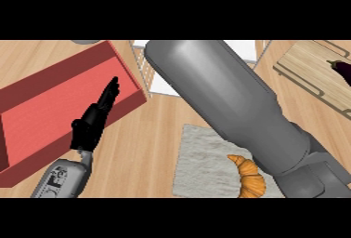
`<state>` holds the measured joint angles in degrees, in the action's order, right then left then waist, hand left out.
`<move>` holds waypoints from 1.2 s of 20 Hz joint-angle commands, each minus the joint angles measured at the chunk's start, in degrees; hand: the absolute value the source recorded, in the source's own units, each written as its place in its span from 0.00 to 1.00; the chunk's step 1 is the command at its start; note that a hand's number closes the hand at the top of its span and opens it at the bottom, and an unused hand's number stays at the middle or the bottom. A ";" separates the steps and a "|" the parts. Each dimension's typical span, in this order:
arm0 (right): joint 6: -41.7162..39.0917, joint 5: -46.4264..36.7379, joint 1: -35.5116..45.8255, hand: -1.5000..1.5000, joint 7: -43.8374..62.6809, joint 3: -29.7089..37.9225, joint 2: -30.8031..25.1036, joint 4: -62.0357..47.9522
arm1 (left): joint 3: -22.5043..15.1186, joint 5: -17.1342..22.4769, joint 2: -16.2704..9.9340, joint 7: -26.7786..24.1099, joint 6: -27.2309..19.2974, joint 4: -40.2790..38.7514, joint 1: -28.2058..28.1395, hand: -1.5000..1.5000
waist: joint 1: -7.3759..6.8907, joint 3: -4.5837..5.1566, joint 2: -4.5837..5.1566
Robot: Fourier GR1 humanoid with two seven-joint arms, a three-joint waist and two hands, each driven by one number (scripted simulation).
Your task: Pick the tomato from the placemat and place it in the tiered shelf
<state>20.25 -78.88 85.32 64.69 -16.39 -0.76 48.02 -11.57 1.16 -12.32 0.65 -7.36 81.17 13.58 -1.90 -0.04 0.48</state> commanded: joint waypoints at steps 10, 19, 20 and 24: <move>17.59 -1.58 -5.15 1.00 1.61 9.07 0.73 -2.44 | 0.40 -1.42 0.05 0.44 -0.33 1.48 -2.03 0.50 | 0.40 0.07 -0.17; 11.33 -14.35 -10.36 0.00 13.36 12.23 0.72 -0.88 | 1.74 -0.90 0.26 -0.26 0.20 -0.71 -2.14 0.50 | 1.68 0.07 -0.40; 10.12 -13.41 -10.37 0.00 16.39 9.68 0.72 1.02 | 1.71 -0.34 0.17 -2.61 1.52 -2.20 -2.96 0.50 | 1.16 0.13 -0.48; 13.47 -11.64 -11.69 0.00 11.26 14.00 0.72 5.07 | 2.13 -0.23 -0.65 2.11 1.64 1.08 -1.57 0.50 | 1.31 0.03 -0.58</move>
<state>29.48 -91.11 74.81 66.79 -3.69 -0.62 49.91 -10.02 0.27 -12.12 0.94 -6.92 82.06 11.82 -0.52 -0.06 -0.20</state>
